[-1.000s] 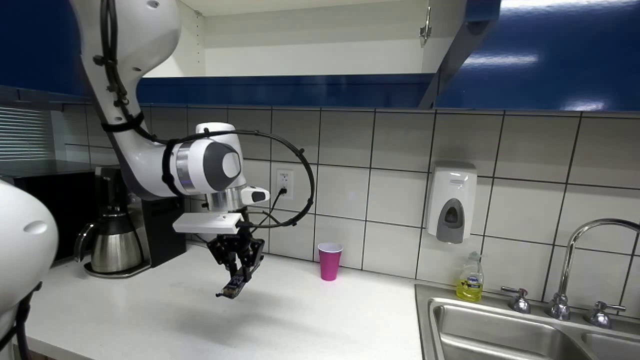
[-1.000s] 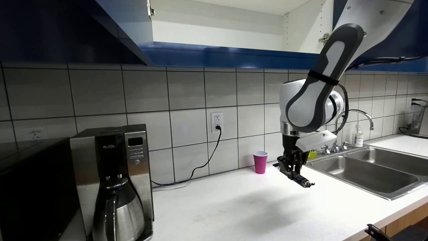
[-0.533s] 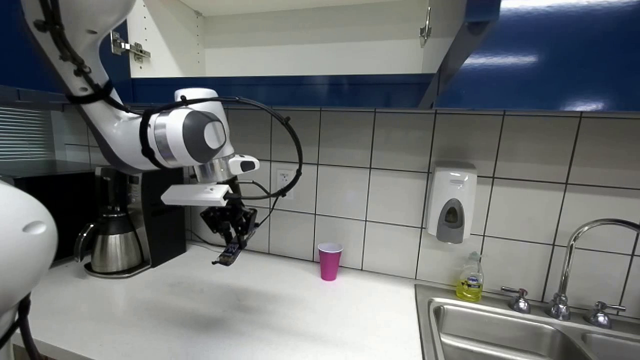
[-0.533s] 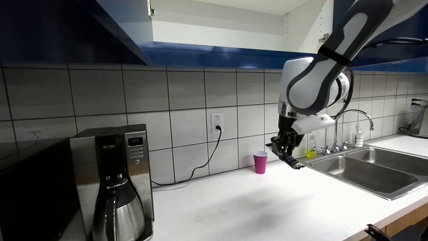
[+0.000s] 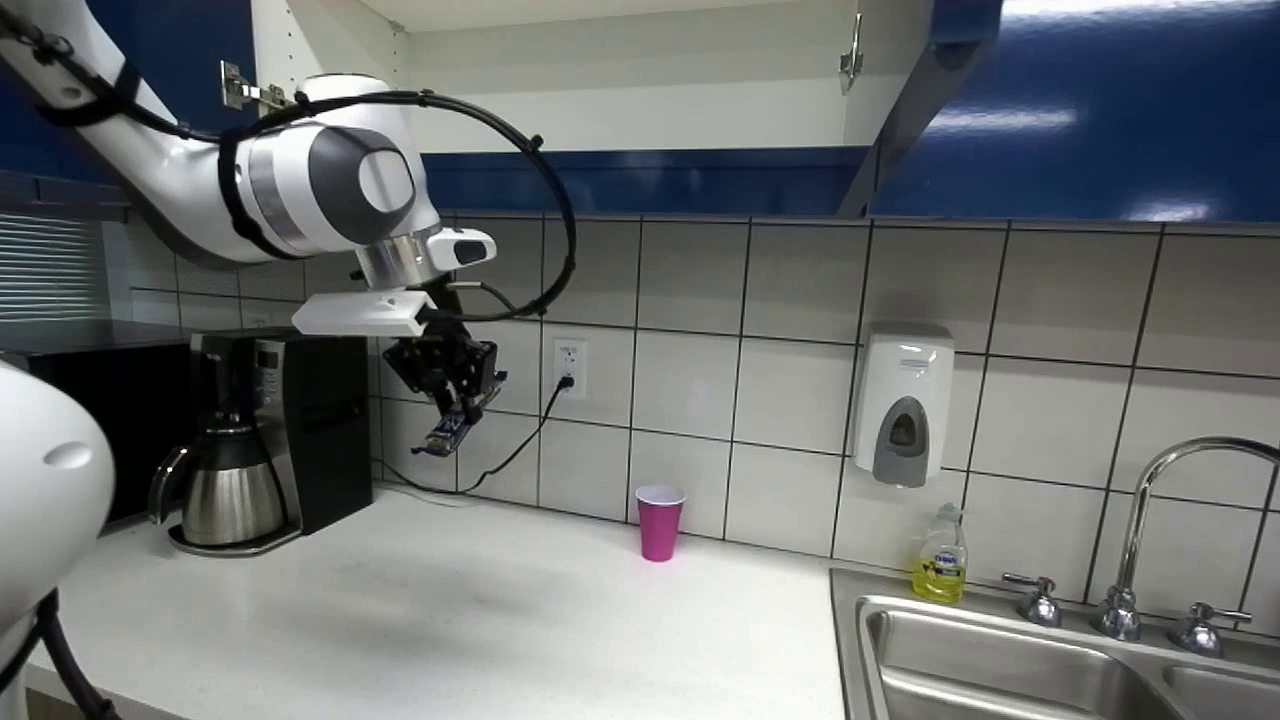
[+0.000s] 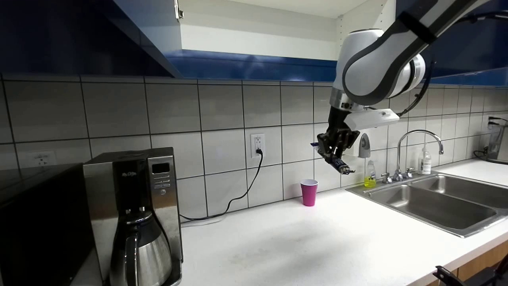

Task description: Put the chocolate bar inside the cabinet

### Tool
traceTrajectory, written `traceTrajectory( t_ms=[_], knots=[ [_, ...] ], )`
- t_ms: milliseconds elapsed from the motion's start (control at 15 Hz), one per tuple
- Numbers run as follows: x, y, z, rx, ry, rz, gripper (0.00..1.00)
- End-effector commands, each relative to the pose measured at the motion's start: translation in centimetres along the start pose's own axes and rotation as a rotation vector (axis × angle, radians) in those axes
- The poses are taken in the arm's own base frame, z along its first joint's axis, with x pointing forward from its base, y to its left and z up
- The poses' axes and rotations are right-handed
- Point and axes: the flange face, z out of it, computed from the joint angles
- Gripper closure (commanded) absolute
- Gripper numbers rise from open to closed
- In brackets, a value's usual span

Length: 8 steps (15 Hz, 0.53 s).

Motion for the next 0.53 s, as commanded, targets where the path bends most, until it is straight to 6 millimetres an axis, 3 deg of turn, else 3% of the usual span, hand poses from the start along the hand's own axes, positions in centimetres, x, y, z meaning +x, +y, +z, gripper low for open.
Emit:
traceTrajectory(
  t_ms=[0, 467],
  knots=[
    [-0.9, -0.4, -2.6, -0.01, 0.018, 0.024, 0.92],
    [-1.2, -1.9, -5.7, -0.017, 0.053, 0.006, 0.92]
  ],
)
